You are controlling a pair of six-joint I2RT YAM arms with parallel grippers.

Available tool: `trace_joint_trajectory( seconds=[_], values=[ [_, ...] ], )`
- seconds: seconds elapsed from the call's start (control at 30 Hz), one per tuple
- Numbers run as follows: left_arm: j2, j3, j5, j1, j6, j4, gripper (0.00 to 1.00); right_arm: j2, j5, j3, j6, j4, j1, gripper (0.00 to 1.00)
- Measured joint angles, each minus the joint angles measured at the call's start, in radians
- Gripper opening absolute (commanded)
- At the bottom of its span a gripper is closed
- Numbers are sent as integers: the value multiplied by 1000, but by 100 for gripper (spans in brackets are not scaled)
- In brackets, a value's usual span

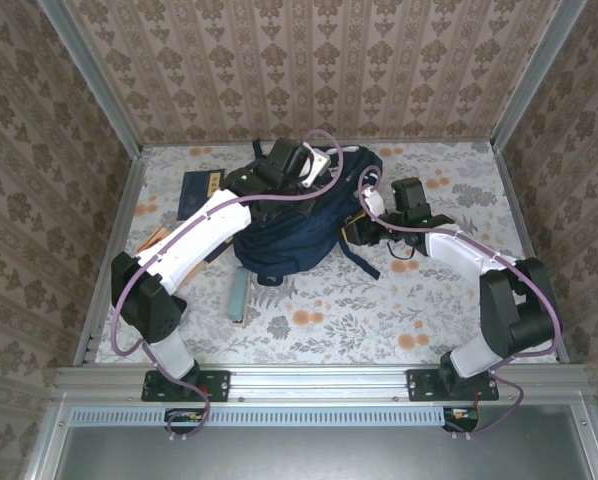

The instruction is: Pack the student bag

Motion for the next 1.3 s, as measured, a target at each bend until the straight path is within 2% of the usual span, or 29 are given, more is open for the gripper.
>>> trace_joint_trajectory(
  seconds=[0.07,0.23,0.4,0.57,0.77,0.8,0.9,1.07,1.13,1.3],
  values=[
    [0,0,3,1,0,0,0,0,-6,0,-1,1,0,16],
    [0,0,7,3,-5,1,0,-1,0,0,8,-3,0,5],
    [5,0,10,6,-50,9,0,-63,58,-44,33,-3,32,1],
    [59,0,11,4,-120,40,0,-161,119,-129,105,40,142,0],
    [136,11,54,-2,-192,85,0,-174,182,-188,209,134,264,0],
    [142,14,62,-3,-203,85,4,-174,191,-196,224,150,272,0],
    [147,16,91,3,-229,89,29,-176,210,-214,283,194,275,0],
    [141,24,202,46,-229,122,65,-240,242,-221,391,192,214,0],
    [127,18,241,61,-211,124,70,-276,248,-221,435,186,168,0],
    [43,-29,286,80,-125,113,72,-307,254,-221,517,159,43,0]
  ],
)
